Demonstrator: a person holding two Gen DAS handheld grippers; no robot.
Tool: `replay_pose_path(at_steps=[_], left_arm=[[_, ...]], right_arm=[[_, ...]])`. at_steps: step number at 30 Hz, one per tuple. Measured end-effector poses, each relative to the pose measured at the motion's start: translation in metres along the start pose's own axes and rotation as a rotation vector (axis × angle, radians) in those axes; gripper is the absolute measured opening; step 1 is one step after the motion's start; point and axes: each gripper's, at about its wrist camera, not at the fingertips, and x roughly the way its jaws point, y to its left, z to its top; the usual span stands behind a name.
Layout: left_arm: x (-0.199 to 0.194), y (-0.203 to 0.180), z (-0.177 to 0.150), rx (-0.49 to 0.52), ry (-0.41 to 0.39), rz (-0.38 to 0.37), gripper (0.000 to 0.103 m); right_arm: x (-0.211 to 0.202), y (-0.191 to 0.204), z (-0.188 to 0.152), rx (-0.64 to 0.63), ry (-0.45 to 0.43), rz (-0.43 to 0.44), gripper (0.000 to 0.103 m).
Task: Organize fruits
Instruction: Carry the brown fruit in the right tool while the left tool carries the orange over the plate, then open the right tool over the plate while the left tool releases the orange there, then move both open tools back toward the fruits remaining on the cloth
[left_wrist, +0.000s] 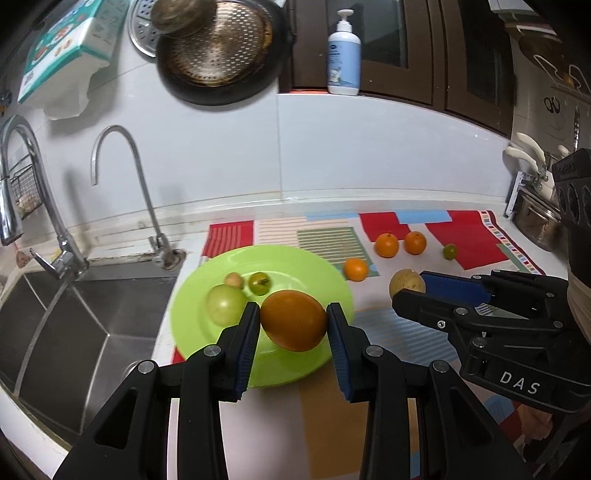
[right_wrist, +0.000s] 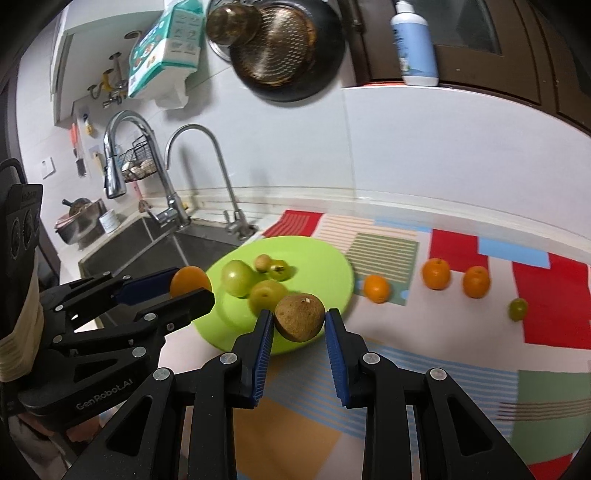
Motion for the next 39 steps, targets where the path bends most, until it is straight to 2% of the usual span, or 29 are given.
replay_pose_path(at_steps=[11, 26, 29, 30, 31, 32, 38, 39], left_arm=[[0.011, 0.047, -0.013, 0.026, 0.030, -0.030, 0.037], [0.058, 0.075, -0.020, 0.064, 0.100, -0.116, 0.037], [0.061, 0.078, -0.018, 0.066, 0.096, -0.096, 0.052], [0.061, 0.080, -0.017, 0.062, 0.092, -0.086, 0.056], [0.061, 0.082, -0.017, 0.059, 0.091, -0.081, 0.056], [0.060, 0.083, -0.017, 0.054, 0.092, -0.072, 0.057], [0.045, 0.080, -0.019, 0.053, 0.076, -0.039, 0.060], [0.041, 0.078, -0.019, 0.049, 0.073, -0.037, 0.060]], right_arm=[[0.032, 0.044, -0.005, 0.012, 0.037, 0.005, 0.030], [0.077, 0.063, -0.011, 0.037, 0.121, -0.020, 0.030], [0.083, 0.062, -0.010, 0.041, 0.127, -0.024, 0.031], [0.084, 0.062, -0.010, 0.039, 0.129, -0.037, 0.035], [0.084, 0.061, -0.009, 0.039, 0.129, -0.055, 0.043], [0.084, 0.059, -0.009, 0.042, 0.128, -0.074, 0.045], [0.070, 0.053, -0.008, 0.055, 0.104, -0.129, 0.046], [0.067, 0.053, -0.008, 0.056, 0.098, -0.133, 0.049]])
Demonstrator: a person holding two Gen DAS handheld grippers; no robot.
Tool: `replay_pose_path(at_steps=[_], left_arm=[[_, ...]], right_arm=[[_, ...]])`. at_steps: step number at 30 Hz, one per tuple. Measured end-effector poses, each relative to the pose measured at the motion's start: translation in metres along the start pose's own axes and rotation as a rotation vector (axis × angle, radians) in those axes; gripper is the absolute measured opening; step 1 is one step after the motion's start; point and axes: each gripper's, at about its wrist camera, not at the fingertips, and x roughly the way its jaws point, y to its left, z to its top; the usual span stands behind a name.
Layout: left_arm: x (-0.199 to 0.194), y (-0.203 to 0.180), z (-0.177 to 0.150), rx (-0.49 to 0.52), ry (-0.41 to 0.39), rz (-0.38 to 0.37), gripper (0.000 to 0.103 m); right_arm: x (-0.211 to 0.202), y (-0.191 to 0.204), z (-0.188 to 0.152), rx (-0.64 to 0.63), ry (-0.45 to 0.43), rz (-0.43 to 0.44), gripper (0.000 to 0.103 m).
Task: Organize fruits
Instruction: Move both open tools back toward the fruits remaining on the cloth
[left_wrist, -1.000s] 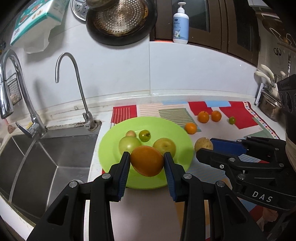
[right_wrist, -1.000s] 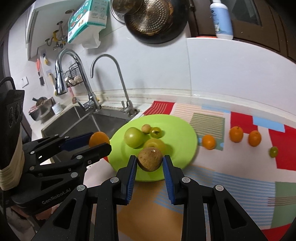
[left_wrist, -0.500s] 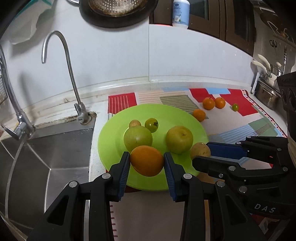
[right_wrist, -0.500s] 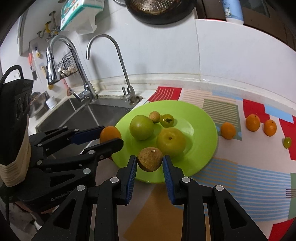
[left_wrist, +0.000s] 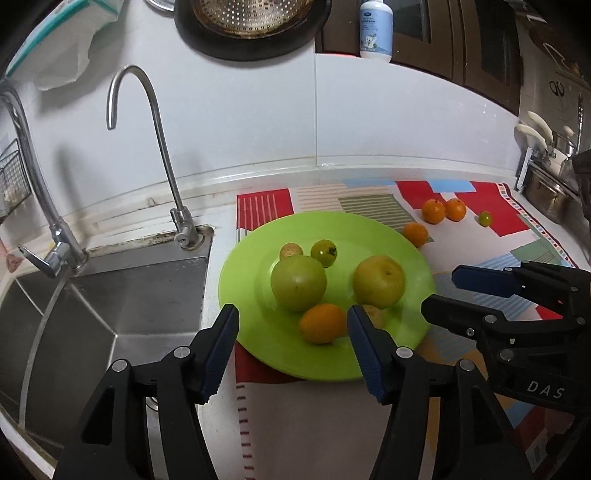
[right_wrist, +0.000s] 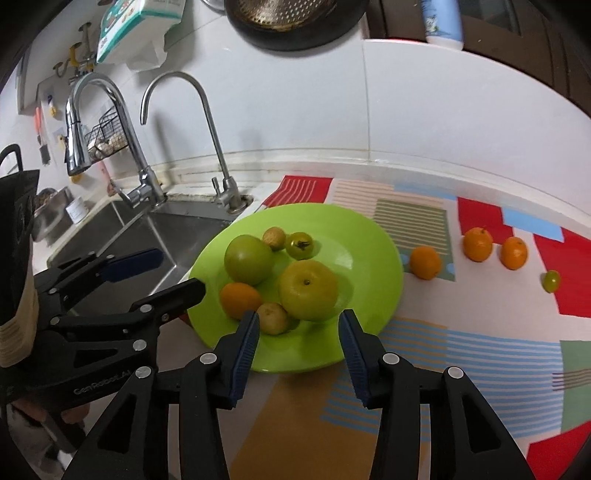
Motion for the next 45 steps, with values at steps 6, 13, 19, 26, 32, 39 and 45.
replay_pose_path(at_steps=[6, 13, 19, 26, 32, 39, 45], left_arm=[[-0.023, -0.012, 0.002, -0.015, -0.028, 0.022, 0.065], [-0.044, -0.034, 0.009, -0.028, -0.056, 0.020, 0.069], [-0.052, -0.055, 0.014, -0.033, -0.067, 0.019, 0.070], [-0.061, -0.088, 0.023, -0.037, -0.107, 0.007, 0.071], [-0.066, -0.113, 0.032, -0.050, -0.145, 0.019, 0.073], [-0.066, -0.140, 0.045, -0.071, -0.176, 0.035, 0.073], [-0.058, -0.156, 0.052, -0.091, -0.198, 0.059, 0.073]], right_arm=[[-0.025, -0.006, -0.006, 0.008, -0.038, -0.025, 0.055], [-0.053, -0.023, -0.012, 0.049, -0.082, -0.052, 0.060], [-0.075, -0.041, -0.015, 0.060, -0.118, -0.093, 0.064], [-0.099, -0.065, -0.019, 0.064, -0.147, -0.137, 0.064], [-0.119, -0.091, -0.018, 0.068, -0.182, -0.180, 0.064], [-0.135, -0.122, -0.015, 0.085, -0.210, -0.206, 0.064], [-0.136, -0.148, -0.013, 0.106, -0.217, -0.223, 0.065]])
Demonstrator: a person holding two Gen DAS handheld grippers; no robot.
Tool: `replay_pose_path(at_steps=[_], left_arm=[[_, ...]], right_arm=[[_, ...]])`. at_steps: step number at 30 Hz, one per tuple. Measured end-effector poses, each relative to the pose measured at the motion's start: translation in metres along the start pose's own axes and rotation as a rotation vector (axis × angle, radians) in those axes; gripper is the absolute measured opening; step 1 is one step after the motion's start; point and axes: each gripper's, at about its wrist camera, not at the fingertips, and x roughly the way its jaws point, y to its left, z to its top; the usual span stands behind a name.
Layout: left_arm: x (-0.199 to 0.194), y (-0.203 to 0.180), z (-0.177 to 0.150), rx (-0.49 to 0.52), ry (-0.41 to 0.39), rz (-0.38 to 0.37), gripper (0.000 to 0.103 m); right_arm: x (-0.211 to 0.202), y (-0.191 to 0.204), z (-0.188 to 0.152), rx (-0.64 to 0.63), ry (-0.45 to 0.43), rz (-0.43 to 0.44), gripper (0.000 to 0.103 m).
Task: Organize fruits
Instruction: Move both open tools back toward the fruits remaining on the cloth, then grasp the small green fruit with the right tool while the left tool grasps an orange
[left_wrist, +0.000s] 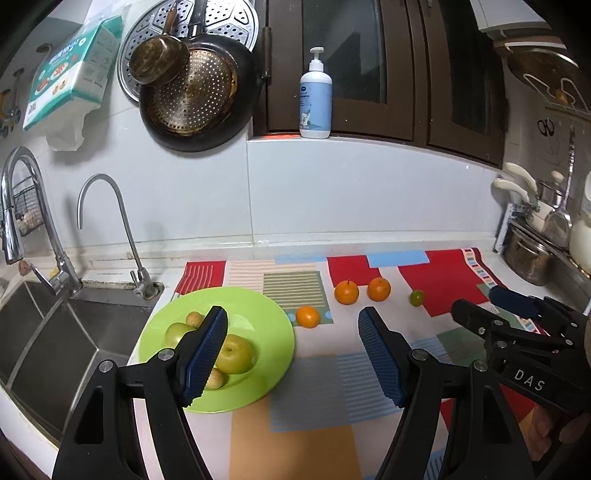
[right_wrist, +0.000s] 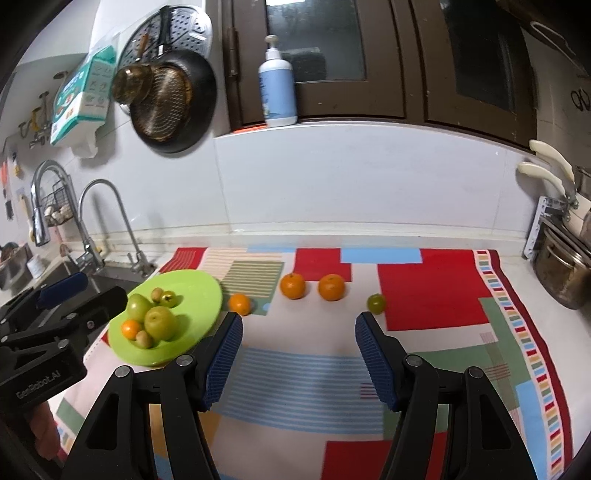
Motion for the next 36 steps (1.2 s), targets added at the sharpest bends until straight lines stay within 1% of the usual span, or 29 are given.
replay_pose_path(at_steps=[3, 9, 23, 36], left_arm=[[0.007, -0.007, 0.000, -0.007, 0.000, 0.017, 0.073], [0.031, -0.020, 0.003, -0.007, 0.031, 0.027, 0.073], [0.097, -0.034, -0.003, 0.032, 0.108, 0.043, 0.072], [0.157, -0.032, -0.013, 0.020, 0.205, 0.036, 0.056]], right_arm=[[0.004, -0.011, 0.001, 0.005, -0.006, -0.016, 0.064], [0.019, -0.030, 0.003, 0.007, 0.011, -0.022, 0.065], [0.080, -0.065, 0.004, 0.059, 0.076, -0.053, 0.065], [0.141, -0.084, -0.003, 0.113, 0.175, -0.058, 0.064]])
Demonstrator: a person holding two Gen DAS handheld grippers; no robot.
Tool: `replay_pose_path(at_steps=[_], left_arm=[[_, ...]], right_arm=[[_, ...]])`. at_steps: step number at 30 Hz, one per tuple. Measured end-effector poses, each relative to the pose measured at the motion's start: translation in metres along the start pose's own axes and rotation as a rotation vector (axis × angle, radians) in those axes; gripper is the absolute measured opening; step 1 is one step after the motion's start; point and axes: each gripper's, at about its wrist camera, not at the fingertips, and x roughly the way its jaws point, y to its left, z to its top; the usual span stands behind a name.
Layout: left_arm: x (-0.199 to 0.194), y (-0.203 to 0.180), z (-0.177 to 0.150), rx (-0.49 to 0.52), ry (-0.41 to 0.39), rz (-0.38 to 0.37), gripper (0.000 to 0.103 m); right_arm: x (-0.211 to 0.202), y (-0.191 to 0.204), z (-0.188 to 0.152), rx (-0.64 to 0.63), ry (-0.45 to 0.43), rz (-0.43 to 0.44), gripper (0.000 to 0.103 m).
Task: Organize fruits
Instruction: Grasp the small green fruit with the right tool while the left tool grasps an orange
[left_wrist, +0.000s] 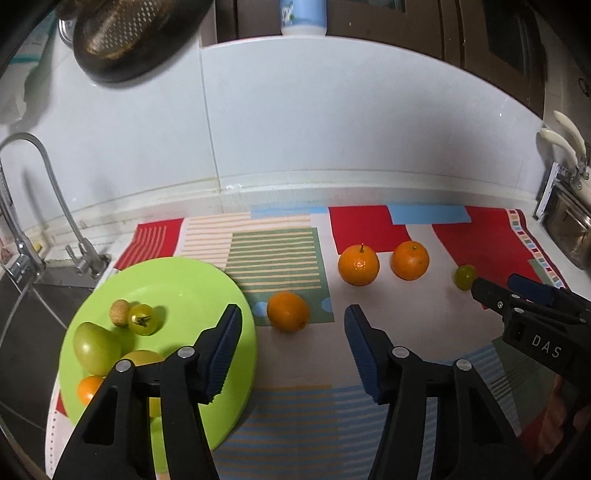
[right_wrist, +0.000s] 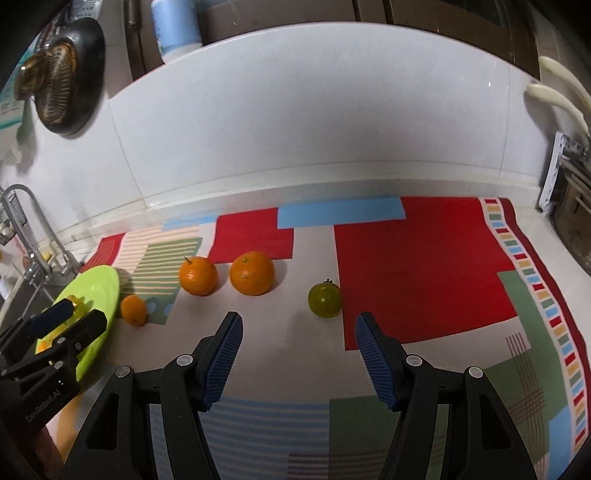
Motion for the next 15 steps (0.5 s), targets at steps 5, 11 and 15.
replay_pose_path(at_steps=[5, 11, 15], left_arm=[[0.019, -0.001, 0.001, -0.005, 0.029, -0.006, 0.051], [0.039, -0.001, 0.004, -0.007, 0.075, -0.011, 0.046], [0.048, -0.002, 0.005, -0.010, 0.089, -0.011, 0.045]], right_arm=[[0.021, -0.004, 0.004, 0.005, 0.034, -0.012, 0.064], [0.039, -0.009, 0.009, 0.021, 0.057, -0.022, 0.061], [0.048, -0.012, 0.014, 0.032, 0.071, -0.040, 0.057]])
